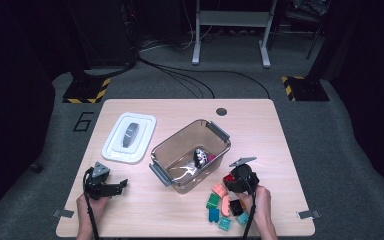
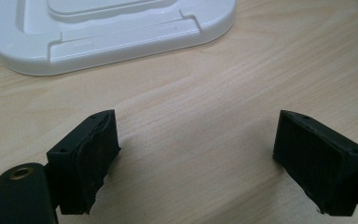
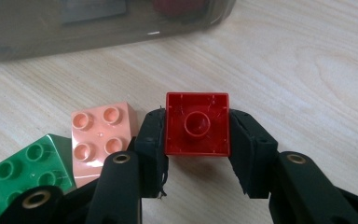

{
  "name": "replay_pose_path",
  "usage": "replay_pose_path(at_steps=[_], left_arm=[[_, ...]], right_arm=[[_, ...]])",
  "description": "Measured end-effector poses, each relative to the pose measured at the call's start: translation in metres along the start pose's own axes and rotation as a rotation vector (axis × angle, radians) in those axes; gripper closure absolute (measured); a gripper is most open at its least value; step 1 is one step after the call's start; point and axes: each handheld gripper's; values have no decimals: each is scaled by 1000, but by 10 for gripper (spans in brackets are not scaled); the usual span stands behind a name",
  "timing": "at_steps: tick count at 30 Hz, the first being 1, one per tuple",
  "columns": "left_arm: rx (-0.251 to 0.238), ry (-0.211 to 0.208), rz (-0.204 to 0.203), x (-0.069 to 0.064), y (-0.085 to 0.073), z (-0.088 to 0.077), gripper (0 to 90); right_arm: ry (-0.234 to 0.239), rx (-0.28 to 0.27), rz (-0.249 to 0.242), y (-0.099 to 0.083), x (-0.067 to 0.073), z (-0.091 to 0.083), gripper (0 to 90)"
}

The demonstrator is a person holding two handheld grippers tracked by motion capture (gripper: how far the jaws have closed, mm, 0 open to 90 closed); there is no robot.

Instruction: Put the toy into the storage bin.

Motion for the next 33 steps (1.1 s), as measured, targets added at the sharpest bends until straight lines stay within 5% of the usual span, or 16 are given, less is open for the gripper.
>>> replay_pose_path(at_steps=[33], left_arm=[[-5, 0, -13, 0, 1, 1, 135]], right_arm=[[-23, -129, 88, 11, -33, -41, 587]])
Point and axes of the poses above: each handheld gripper's, and its own axes: z roughly forward along the jaws, y roughly out of its top, x roughly to its left, and after that the axes turned 1 degree about x, right-handed
